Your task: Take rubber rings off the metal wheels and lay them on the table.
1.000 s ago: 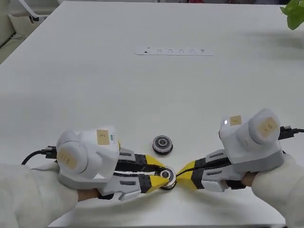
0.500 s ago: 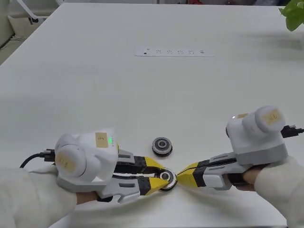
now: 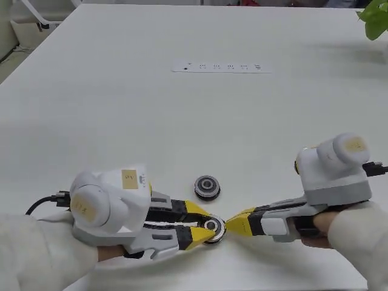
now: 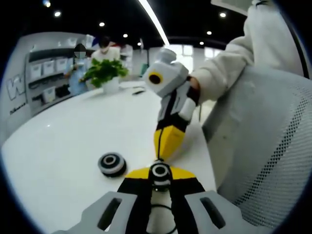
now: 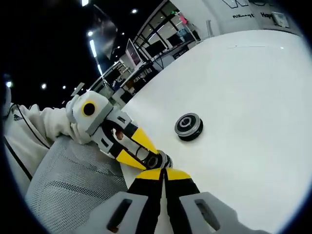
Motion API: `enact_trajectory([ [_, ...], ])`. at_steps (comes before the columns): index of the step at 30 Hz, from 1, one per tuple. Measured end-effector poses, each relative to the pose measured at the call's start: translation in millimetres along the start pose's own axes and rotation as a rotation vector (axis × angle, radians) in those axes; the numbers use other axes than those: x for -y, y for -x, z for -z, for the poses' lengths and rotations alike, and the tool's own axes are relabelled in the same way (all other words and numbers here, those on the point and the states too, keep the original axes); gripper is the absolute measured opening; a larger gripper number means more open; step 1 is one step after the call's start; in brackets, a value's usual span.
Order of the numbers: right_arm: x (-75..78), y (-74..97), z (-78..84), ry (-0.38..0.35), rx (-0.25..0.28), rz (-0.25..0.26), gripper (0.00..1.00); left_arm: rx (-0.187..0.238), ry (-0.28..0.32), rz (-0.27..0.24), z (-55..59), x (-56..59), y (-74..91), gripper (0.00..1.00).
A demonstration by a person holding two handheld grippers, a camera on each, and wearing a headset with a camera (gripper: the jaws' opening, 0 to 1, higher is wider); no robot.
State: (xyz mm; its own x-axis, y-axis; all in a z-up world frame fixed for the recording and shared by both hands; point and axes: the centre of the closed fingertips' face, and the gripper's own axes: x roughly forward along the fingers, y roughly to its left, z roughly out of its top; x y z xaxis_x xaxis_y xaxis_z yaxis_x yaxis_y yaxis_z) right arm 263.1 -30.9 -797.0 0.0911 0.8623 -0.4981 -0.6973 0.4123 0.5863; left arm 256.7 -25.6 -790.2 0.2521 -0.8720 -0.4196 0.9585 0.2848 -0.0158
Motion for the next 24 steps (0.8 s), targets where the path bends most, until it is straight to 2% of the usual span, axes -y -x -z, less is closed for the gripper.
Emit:
enact_trajectory([
  [10, -1.8, -0.1, -0.9, -0.02, 0.006, -0.006, 0.0, -0.001, -0.006, -0.003, 0.4, -0.6, 0.0, 0.14],
  [24, -5.1, -0.5, -3.1, 0.01, 0.007, -0.013, 0.0, -0.002, -0.009, -0.004, 0.3, -0.7, -0.3, 0.14],
])
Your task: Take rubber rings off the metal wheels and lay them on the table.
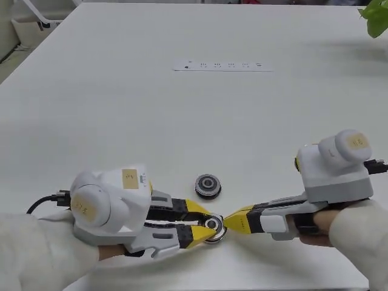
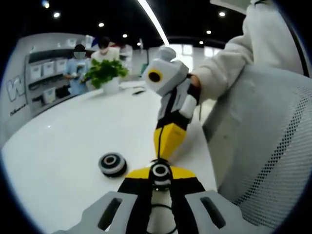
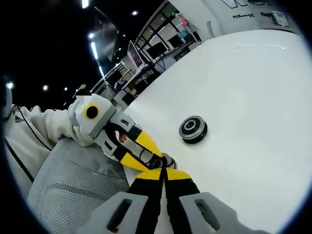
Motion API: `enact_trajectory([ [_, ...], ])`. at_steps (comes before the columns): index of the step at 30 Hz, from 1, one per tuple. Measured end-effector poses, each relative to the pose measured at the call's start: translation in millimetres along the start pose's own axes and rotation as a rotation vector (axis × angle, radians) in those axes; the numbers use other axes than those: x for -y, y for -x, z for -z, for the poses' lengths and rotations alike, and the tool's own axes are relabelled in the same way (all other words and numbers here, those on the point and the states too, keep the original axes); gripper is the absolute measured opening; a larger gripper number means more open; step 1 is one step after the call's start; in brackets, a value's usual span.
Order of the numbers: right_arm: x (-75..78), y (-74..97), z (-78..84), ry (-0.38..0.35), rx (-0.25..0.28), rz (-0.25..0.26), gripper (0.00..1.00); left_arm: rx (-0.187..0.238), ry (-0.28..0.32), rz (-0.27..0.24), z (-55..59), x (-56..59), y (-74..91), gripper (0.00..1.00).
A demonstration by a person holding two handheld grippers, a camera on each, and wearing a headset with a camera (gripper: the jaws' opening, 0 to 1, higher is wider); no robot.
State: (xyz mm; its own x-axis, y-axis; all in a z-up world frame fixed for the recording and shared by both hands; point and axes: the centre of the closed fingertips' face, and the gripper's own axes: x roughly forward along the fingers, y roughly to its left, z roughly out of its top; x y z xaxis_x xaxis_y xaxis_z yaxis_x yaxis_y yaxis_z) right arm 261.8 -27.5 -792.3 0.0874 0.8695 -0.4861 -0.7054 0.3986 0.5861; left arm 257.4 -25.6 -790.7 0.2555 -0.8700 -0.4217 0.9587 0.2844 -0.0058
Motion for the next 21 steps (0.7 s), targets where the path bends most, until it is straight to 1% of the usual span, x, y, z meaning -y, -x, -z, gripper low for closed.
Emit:
enact_trajectory([
  [15, -1.7, -0.5, -0.5, 0.02, -0.002, -0.005, 0.0, 0.0, -0.001, 0.0, -0.2, 0.1, -0.5, 0.14],
  [21, -3.8, -1.0, -0.7, 0.039, -0.005, -0.013, 0.0, 0.001, -0.001, 0.001, -0.2, 0.3, -0.7, 0.14],
])
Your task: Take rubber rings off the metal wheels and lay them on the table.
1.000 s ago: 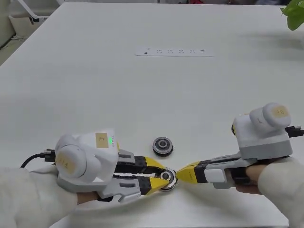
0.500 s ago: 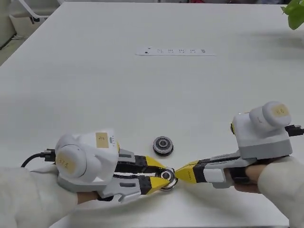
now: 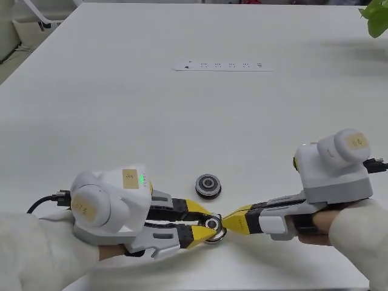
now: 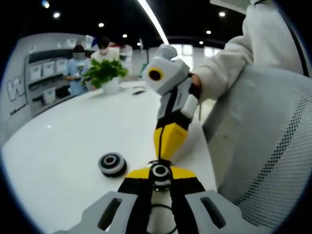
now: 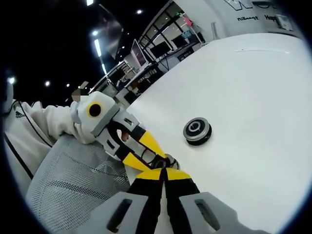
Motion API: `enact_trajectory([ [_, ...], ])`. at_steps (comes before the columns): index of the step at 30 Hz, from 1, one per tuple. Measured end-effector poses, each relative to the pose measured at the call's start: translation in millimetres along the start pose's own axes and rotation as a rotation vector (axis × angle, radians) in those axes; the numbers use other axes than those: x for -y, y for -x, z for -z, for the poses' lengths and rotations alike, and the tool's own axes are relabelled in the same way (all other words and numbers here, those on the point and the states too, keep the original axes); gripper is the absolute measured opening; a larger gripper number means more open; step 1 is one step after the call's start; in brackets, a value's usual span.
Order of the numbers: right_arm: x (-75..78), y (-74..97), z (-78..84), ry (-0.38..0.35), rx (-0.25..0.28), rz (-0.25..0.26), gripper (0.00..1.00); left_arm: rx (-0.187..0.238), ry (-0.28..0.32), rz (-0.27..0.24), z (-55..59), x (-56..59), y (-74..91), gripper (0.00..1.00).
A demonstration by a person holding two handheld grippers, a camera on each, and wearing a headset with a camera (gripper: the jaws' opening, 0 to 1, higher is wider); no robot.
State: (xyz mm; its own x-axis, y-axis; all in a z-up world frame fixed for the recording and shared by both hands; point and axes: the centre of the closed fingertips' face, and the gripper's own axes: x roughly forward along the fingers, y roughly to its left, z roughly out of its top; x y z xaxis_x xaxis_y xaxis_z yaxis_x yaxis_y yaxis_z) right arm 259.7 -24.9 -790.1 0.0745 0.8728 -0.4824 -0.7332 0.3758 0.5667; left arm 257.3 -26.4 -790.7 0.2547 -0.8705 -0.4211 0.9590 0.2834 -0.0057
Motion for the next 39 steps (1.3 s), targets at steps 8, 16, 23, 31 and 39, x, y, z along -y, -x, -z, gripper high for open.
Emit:
enact_trajectory([
  [8, -1.5, 0.0, -0.5, 0.014, 0.001, -0.005, 0.0, 0.0, 0.0, 0.0, -0.2, 0.2, -0.3, 0.14],
  [16, -13.5, -1.4, -11.9, 0.086, 0.019, -0.036, 0.0, 0.0, -0.001, 0.0, 0.1, 0.2, -0.3, 0.14],
  [23, -9.1, -0.8, -7.5, 0.046, 0.018, -0.028, 0.0, -0.003, -0.001, -0.002, 0.2, 0.2, -0.2, 0.14],
  [31, -3.0, 0.7, -6.0, 0.027, 0.015, -0.001, 0.0, -0.019, 0.015, -0.006, -0.5, -0.1, -0.6, 0.14],
  [39, -2.0, 1.8, -6.2, 0.019, 0.016, 0.009, 0.0, -0.068, 0.022, -0.008, -0.1, -1.2, 2.3, 0.16],
])
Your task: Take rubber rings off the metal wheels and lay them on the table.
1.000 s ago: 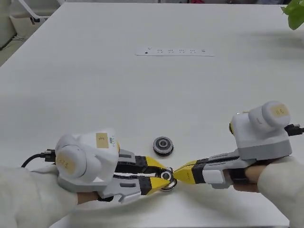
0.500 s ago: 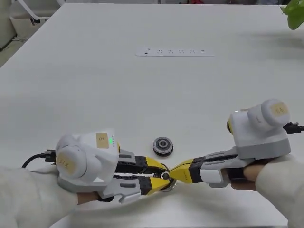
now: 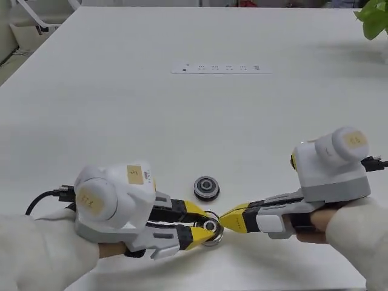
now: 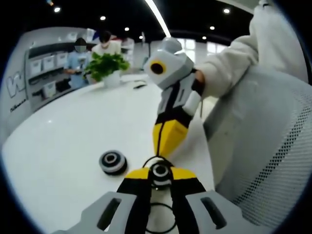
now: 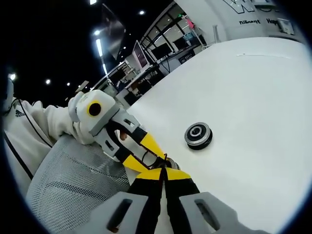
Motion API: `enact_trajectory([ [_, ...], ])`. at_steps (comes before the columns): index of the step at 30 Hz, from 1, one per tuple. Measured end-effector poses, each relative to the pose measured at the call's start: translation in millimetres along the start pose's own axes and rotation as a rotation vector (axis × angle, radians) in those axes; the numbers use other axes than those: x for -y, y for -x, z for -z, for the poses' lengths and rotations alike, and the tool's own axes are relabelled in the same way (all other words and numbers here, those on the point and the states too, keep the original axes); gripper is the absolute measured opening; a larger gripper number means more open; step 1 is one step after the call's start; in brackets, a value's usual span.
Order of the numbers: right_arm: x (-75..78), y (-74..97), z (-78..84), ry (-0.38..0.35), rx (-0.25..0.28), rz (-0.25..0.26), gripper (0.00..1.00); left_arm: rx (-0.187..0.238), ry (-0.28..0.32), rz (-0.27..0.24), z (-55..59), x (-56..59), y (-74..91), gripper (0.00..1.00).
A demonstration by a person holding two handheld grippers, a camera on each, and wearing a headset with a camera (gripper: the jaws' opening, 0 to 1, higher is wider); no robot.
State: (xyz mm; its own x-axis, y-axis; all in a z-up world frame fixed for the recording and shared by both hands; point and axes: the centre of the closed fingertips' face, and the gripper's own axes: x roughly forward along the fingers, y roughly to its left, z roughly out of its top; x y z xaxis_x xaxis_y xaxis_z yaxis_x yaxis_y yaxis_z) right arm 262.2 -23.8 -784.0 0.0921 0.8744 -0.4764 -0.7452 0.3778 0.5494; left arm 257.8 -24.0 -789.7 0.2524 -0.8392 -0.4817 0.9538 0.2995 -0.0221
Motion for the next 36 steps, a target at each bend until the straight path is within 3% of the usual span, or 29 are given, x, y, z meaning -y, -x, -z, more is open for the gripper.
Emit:
enact_trajectory([
  [4, 0.1, 1.3, -0.7, -0.011, 0.002, 0.003, 0.0, 0.004, 0.013, -0.008, -5.5, -3.6, 5.5, 0.16],
  [14, 1.1, 10.8, -8.4, -0.046, 0.04, 0.002, 0.0, 0.058, 0.071, -0.046, -24.4, -10.2, 30.5, 0.37],
  [21, -2.9, 17.6, -19.8, -0.044, 0.081, 0.002, 0.0, 0.069, 0.051, -0.033, -36.4, -4.7, 34.8, 0.53],
  [23, -3.2, 19.5, -23.1, -0.048, 0.094, 0.003, 0.0, 0.073, 0.026, -0.033, -41.3, -3.6, 38.0, 0.55],
  [29, -7.4, 22.5, -31.8, -0.061, 0.132, -0.005, 0.0, 0.101, 0.025, -0.045, -52.2, -4.8, 52.3, 0.62],
  [36, -14.8, 22.8, -39.1, -0.068, 0.155, -0.025, 0.0, 0.096, 0.029, -0.05, -59.2, -1.0, 74.1, 0.66],
])
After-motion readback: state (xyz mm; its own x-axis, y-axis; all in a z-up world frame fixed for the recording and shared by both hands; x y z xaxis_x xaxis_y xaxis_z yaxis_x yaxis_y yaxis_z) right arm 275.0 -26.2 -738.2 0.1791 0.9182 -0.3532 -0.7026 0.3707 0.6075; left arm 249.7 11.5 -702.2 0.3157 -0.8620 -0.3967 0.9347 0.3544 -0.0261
